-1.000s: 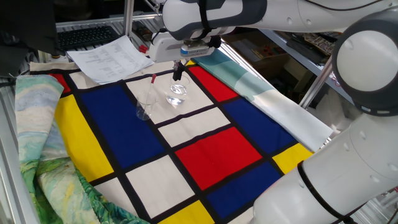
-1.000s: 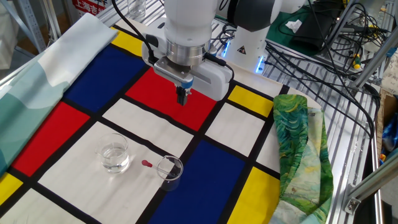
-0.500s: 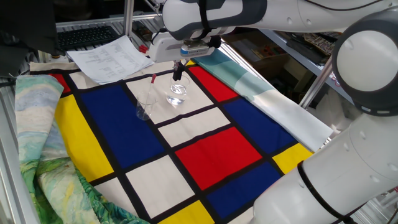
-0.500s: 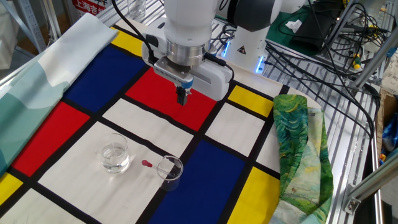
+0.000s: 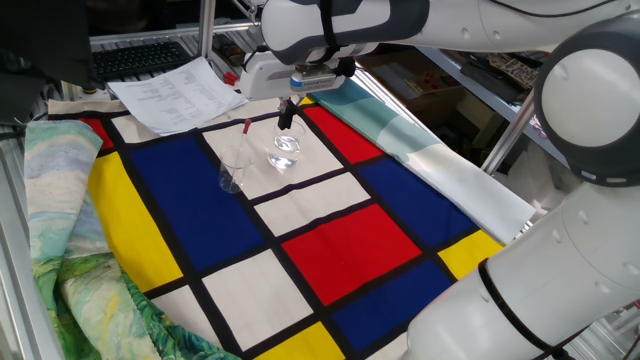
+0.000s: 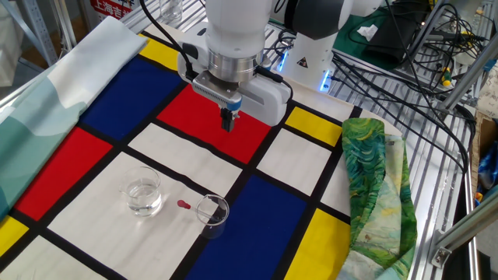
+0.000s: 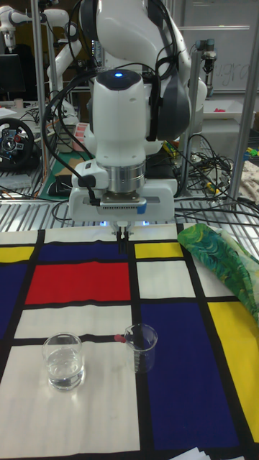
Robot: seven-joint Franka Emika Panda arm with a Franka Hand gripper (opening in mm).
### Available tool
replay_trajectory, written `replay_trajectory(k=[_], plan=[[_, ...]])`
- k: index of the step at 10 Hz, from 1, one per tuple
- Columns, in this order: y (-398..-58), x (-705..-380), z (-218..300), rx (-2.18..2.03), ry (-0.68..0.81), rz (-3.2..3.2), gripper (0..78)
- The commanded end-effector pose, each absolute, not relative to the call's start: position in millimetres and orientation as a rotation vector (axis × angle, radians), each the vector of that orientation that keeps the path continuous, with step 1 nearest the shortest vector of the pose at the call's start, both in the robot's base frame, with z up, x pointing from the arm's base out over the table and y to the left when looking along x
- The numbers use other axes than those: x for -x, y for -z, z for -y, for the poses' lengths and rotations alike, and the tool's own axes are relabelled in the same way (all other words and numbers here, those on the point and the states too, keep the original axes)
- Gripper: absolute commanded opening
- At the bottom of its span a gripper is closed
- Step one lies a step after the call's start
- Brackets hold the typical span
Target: Transfer liquid using a dropper
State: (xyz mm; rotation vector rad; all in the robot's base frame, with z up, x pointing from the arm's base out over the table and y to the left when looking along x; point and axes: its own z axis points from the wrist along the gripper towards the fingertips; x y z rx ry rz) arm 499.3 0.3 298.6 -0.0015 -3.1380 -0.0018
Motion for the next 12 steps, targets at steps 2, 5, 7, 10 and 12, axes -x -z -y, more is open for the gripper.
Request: replay_trajectory(k=[2, 5, 7, 10, 12], plan=[[-298.6, -499.3, -0.3, 0.532, -0.089, 2.995, 0.0], [-298.6, -499.3, -0.3, 0.533, -0.088, 2.994, 0.0], [-298.6, -499.3, -0.3, 0.542, -0.084, 2.993, 0.0], [-299.1, -502.0, -0.2, 0.589, -0.079, 2.993, 0.0], [-299.3, -504.9, -0.1, 0.605, -0.075, 2.990, 0.0]])
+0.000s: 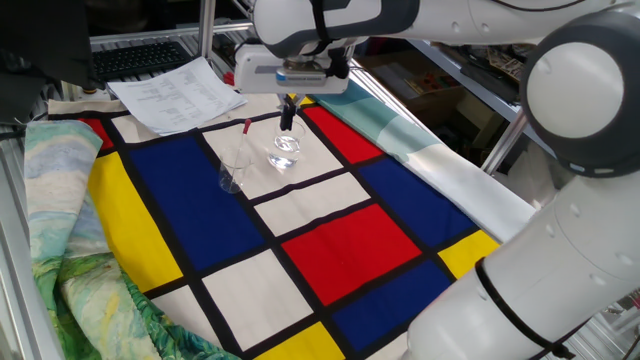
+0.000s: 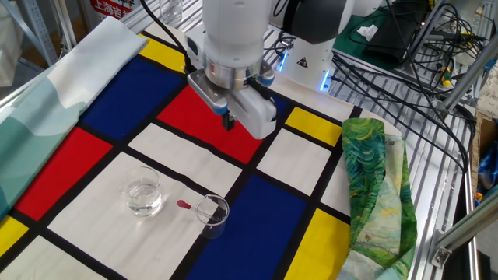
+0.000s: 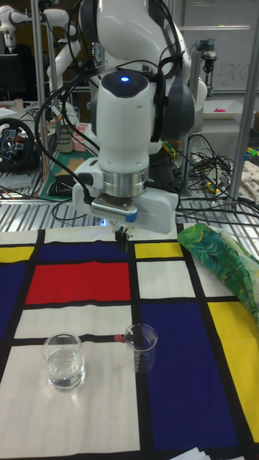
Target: Transfer liquid using a dropper
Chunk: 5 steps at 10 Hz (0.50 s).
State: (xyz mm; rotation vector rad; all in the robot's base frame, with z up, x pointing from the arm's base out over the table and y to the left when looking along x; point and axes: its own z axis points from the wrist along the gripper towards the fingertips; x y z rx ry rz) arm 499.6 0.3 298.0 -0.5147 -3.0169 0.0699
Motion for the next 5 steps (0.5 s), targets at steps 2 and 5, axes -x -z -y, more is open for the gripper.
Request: replay_trajectory(k=[2, 5], plan=[[-296, -512, 0, 0.621, -0.076, 2.991, 0.0], [-292, -520, 1, 0.642, -0.077, 2.989, 0.0]])
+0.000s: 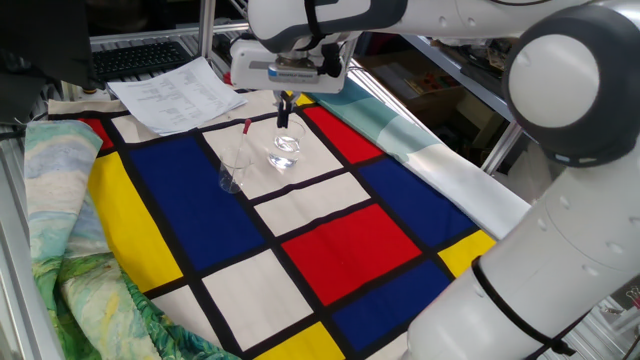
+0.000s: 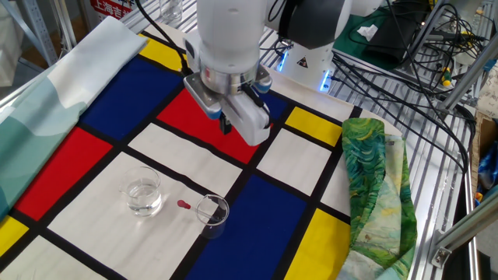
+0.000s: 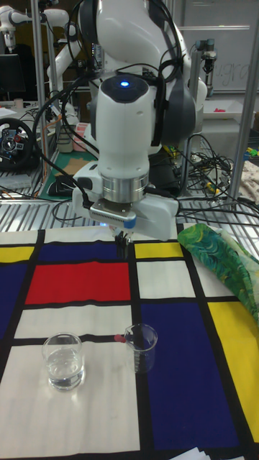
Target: Transfer liquid using a dropper
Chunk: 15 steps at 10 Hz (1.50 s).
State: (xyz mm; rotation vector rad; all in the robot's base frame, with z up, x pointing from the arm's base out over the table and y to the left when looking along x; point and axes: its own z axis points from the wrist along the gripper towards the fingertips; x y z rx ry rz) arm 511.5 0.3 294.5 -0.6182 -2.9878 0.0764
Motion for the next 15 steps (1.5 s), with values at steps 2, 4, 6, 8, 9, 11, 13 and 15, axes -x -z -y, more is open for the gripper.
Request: replay_trajectory(k=[2, 4, 6, 8, 9, 11, 13, 15], plan=[[-289, -523, 1, 0.655, -0.077, 2.988, 0.0], [-287, -528, 1, 0.675, -0.076, 2.986, 0.0], [-283, -528, 1, 0.692, -0.069, 3.006, 0.0], [-280, -530, 2, 0.703, -0.064, 3.047, 0.0], [-280, -530, 2, 0.705, -0.061, 3.046, 0.0], [-280, -530, 2, 0.703, -0.063, 3.050, 0.0], [-280, -530, 2, 0.747, -0.048, 3.072, 0.0], [-280, -530, 2, 0.777, -0.037, 3.083, 0.0]])
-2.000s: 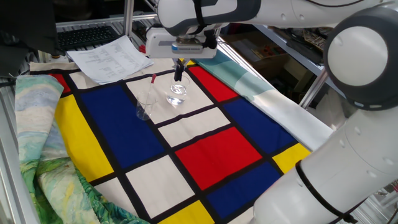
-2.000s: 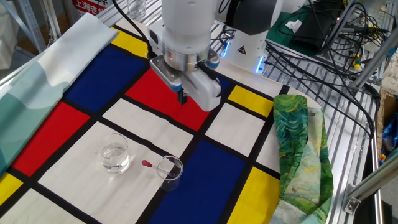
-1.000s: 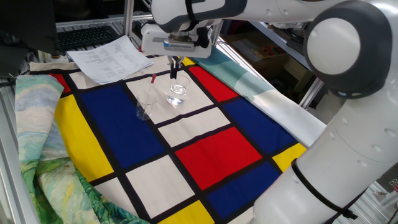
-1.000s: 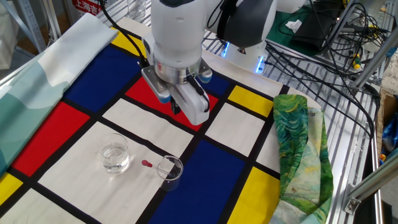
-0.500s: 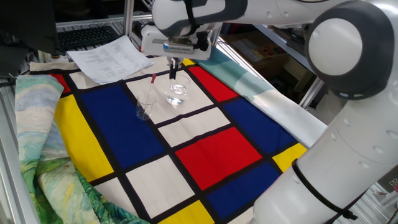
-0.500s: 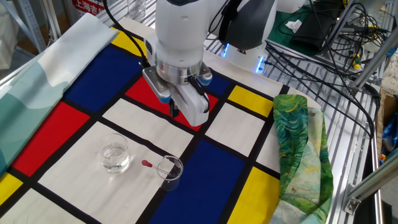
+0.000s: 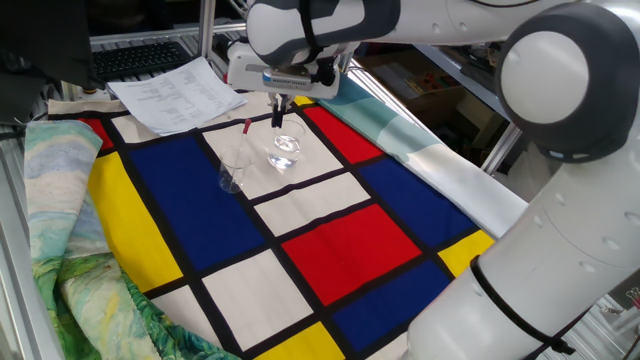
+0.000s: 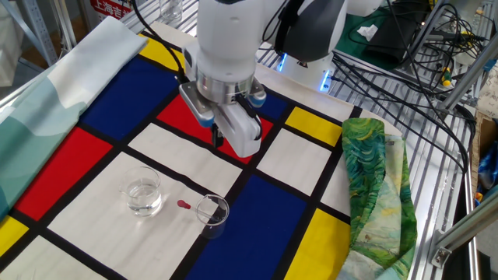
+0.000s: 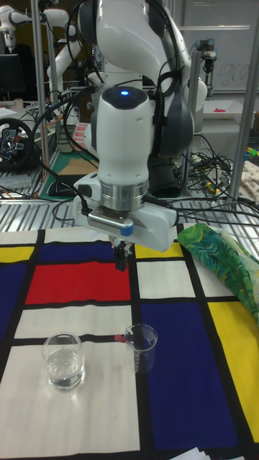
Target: Transfer liquid using a dropper
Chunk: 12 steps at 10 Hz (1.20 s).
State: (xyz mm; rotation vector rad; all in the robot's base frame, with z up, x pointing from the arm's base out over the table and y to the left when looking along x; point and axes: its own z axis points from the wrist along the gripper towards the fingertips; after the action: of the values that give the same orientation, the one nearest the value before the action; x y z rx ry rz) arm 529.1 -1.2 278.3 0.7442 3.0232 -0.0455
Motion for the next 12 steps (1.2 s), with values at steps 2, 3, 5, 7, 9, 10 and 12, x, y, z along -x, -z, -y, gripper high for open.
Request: replay_trajectory(k=[2, 3, 5, 7, 9, 10, 12], plan=[[-279.6, -529.7, 1.5, -0.775, 0.028, -2.976, 0.0], [-279.6, -529.7, 1.5, -0.779, 0.018, -2.958, 0.0], [-279.6, -529.7, 1.5, -0.786, 0.020, -2.944, 0.0], [-279.6, -529.7, 1.5, -0.792, 0.021, -2.941, 0.0], [-279.6, -529.7, 1.5, -0.798, 0.019, -2.938, 0.0], [-279.6, -529.7, 1.5, -0.806, 0.017, -2.937, 0.0], [-279.6, -529.7, 1.5, -0.808, 0.012, -2.930, 0.0]])
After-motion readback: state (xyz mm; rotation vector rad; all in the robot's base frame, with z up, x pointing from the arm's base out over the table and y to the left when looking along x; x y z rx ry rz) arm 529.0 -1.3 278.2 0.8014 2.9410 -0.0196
